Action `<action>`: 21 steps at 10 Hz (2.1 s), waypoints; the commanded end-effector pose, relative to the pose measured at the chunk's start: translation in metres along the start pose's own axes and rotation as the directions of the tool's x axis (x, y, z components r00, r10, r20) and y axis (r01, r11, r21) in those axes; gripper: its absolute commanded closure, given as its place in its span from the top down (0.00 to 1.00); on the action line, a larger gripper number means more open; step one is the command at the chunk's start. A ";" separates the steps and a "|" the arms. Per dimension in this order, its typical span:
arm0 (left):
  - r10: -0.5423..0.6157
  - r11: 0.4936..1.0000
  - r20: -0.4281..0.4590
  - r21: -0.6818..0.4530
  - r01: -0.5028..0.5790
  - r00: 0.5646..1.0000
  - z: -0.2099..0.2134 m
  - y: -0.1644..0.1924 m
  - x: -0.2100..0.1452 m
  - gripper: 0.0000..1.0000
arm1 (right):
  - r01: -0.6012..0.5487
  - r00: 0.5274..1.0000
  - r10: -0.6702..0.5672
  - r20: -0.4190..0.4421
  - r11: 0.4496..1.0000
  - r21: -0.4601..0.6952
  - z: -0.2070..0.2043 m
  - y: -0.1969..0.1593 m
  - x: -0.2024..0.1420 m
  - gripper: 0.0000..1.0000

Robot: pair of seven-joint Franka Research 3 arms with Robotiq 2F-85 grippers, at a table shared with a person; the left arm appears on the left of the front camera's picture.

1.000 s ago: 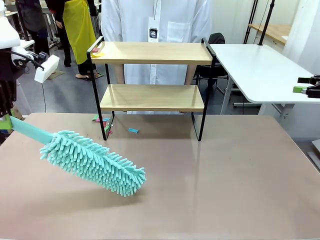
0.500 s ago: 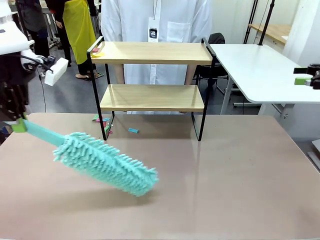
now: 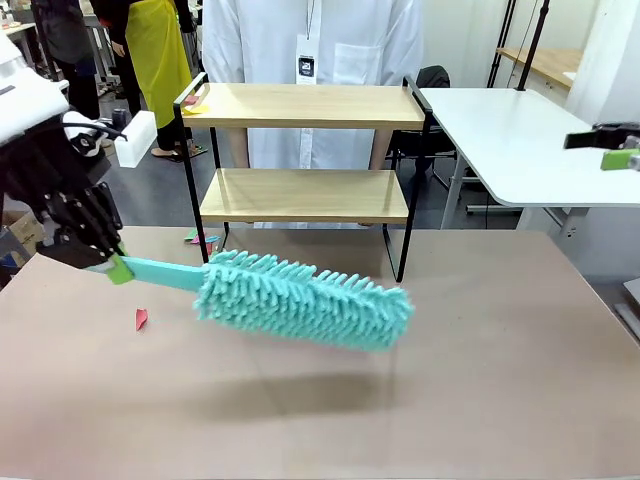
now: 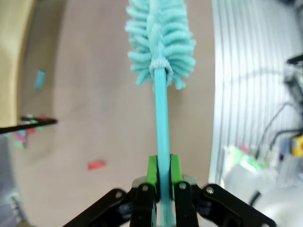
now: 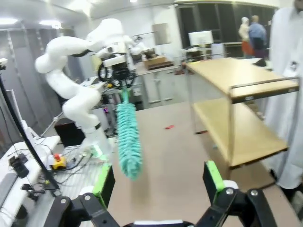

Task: Clean the shelf.
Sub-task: Hand the Duster back to the human.

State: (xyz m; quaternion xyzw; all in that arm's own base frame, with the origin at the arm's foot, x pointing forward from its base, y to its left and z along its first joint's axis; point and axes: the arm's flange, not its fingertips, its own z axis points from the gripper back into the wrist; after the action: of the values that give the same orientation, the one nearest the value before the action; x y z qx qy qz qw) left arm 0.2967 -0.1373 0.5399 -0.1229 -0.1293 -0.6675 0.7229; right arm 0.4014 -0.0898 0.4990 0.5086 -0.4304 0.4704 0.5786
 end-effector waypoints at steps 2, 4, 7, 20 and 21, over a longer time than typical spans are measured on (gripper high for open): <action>-0.054 0.998 0.220 0.028 0.049 0.974 -0.020 -0.007 -0.016 0.13 | 0.027 0.997 -0.027 -0.066 1.000 0.006 -0.065 0.036 -0.005 1.00; -0.071 0.997 0.285 0.023 0.068 0.956 -0.035 0.003 -0.025 0.13 | 0.089 0.995 -0.090 -0.037 0.995 -0.035 -0.098 0.033 -0.018 1.00; -0.041 0.999 0.241 0.021 0.037 0.970 -0.023 0.007 -0.020 0.13 | 0.086 0.994 -0.085 -0.062 0.996 0.020 -0.091 0.034 -0.020 1.00; 0.011 1.000 0.316 -0.002 -0.011 0.949 -0.059 0.031 0.002 0.13 | 0.024 1.000 -0.024 -0.008 1.000 -0.010 -0.197 0.068 -0.098 1.00; 0.033 0.999 0.314 -0.006 -0.032 0.949 -0.058 0.032 0.002 0.13 | 0.034 0.999 -0.034 -0.029 0.999 -0.012 -0.200 0.069 -0.105 1.00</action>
State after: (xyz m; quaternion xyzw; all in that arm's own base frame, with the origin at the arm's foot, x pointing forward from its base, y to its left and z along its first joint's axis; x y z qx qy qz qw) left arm 0.3282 -0.1543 0.4895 -0.2220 -0.2249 -0.6359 0.7041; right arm 0.3665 0.0949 0.4088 0.5153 -0.4010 0.4680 0.5955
